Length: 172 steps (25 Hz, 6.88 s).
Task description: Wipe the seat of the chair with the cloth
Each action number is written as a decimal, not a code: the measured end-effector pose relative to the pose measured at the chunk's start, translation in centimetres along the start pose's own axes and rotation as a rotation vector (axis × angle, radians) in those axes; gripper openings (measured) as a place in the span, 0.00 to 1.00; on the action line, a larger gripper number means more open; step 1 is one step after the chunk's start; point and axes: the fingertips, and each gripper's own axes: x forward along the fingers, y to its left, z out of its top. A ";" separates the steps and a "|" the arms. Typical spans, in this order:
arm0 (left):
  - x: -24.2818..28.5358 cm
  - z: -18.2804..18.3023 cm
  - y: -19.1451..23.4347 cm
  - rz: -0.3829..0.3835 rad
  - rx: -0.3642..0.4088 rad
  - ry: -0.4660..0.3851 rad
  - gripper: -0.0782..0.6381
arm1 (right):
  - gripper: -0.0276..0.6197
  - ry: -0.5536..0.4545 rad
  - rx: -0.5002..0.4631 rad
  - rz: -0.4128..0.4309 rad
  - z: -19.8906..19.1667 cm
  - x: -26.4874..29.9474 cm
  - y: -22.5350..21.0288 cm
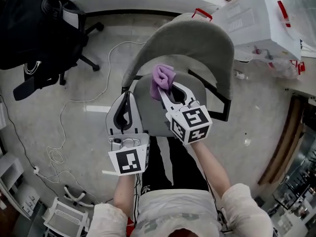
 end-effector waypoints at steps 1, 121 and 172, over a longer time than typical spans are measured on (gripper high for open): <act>0.0 -1.6 0.3 0.004 -0.014 0.012 0.13 | 0.19 0.034 0.029 0.006 -2.1 1.5 -0.3; -2.1 -11.5 1.2 0.002 -0.008 0.101 0.13 | 0.19 0.515 0.386 0.084 -28.0 10.9 1.2; 0.3 -12.0 -1.4 -0.013 0.009 0.128 0.13 | 0.19 0.587 0.280 0.060 -28.9 -2.3 -3.0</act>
